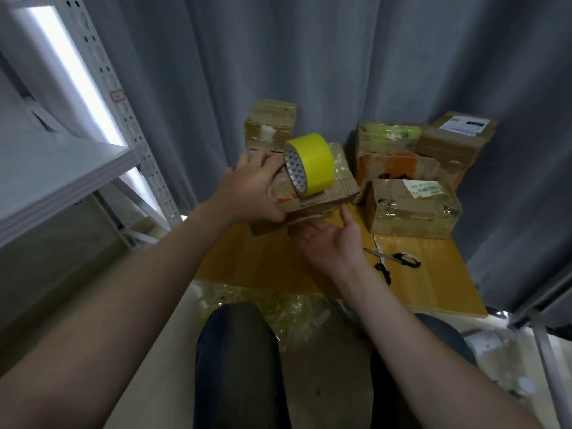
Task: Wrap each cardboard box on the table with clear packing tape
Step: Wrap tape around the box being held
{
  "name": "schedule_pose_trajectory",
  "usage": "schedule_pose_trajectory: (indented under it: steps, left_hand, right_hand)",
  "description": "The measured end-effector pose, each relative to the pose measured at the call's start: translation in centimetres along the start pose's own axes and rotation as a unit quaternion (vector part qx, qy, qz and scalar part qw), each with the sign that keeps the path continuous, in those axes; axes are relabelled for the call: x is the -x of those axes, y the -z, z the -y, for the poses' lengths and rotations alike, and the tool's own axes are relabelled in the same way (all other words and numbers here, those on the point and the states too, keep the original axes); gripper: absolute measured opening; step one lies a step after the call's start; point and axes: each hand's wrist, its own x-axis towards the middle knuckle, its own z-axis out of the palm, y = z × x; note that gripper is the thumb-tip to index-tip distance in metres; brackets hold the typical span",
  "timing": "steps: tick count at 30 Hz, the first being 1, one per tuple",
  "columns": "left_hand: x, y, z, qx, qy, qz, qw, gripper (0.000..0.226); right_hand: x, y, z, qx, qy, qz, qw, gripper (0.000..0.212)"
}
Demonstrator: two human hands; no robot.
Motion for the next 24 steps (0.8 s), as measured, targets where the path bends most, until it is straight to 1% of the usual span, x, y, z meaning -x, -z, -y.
schedule_pose_trajectory:
  steps: [4, 7, 10, 11, 13, 14, 15, 16, 17, 18, 19, 21, 22, 24]
  left_hand:
    - [0.0, -1.3, -0.9, -0.042, -0.020, -0.042, 0.998, 0.108]
    - [-0.4, -0.9, -0.8, -0.030, -0.012, -0.051, 0.998, 0.106]
    - [-0.6, -0.7, -0.6, -0.031, -0.008, -0.038, 0.999, 0.104]
    - [-0.7, -0.6, -0.4, -0.023, -0.002, -0.027, 0.999, 0.104]
    - [-0.8, -0.3, 0.1, 0.015, 0.017, 0.000, 1.000, 0.104]
    - [-0.7, -0.1, 0.4, 0.026, 0.026, 0.013, 0.999, 0.105]
    - [-0.6, 0.0, 0.6, 0.027, 0.031, 0.026, 0.999, 0.106]
    - [-0.3, 0.0, 0.7, 0.021, 0.029, 0.037, 0.999, 0.106]
    - [-0.1, -0.1, 0.7, 0.017, 0.021, 0.047, 0.999, 0.106]
    - [0.1, -0.3, 0.8, 0.017, 0.012, 0.060, 0.998, 0.106]
    - [0.2, -0.6, 0.8, 0.025, 0.003, 0.077, 0.997, 0.106]
    - [0.2, -1.0, 1.1, 0.050, -0.020, 0.110, 0.992, 0.104]
    - [0.2, -0.9, 1.3, 0.071, -0.032, 0.124, 0.989, 0.101]
    - [0.0, -0.7, 1.7, 0.111, -0.049, 0.151, 0.981, 0.091]
  right_hand:
    - [0.1, -0.5, 0.8, -0.011, -0.009, 0.016, 1.000, 0.104]
    - [0.0, 0.5, 1.7, -0.012, -0.003, 0.027, 1.000, 0.106]
    - [0.4, 1.0, 2.9, 0.000, 0.017, 0.039, 0.999, 0.100]
    - [0.6, 0.9, 3.2, 0.029, 0.019, 0.035, 0.999, 0.094]
    - [1.0, 1.0, 3.5, 0.141, 0.056, -0.017, 0.988, 0.071]
    - [1.0, 1.2, 3.7, 0.202, 0.109, -0.054, 0.972, 0.058]
    - [1.3, 1.2, 3.9, 0.261, 0.186, -0.088, 0.943, 0.049]
    - [1.6, 1.0, 4.1, 0.318, 0.271, -0.113, 0.902, 0.043]
    - [2.0, 0.4, 4.3, 0.373, 0.343, -0.119, 0.854, 0.037]
    - [2.2, -0.5, 4.4, 0.422, 0.378, -0.098, 0.818, 0.029]
    - [2.4, -1.4, 4.4, 0.483, 0.382, -0.065, 0.785, 0.023]
    - [2.3, -2.8, 4.3, 0.602, 0.358, -0.015, 0.714, 0.019]
    - [2.3, -3.3, 4.1, 0.621, 0.352, 0.004, 0.700, 0.017]
    - [1.8, -3.6, 3.9, 0.603, 0.333, 0.041, 0.723, 0.010]
